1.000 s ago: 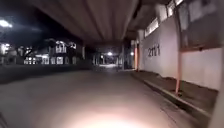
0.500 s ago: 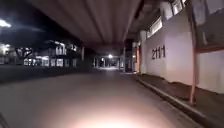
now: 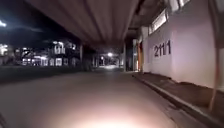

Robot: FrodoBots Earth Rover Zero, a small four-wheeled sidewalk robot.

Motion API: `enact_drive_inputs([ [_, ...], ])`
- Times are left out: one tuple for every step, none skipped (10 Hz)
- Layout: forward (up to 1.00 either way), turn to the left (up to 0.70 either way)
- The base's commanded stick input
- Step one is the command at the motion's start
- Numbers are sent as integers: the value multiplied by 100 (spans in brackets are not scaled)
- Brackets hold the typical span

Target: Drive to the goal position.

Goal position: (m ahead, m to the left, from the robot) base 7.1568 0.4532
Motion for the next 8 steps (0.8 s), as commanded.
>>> enact_drive_inputs([
  [100,0],
  [100,0],
  [100,0],
  [100,0],
  [100,0],
  [100,0],
  [100,0],
  [100,0],
])
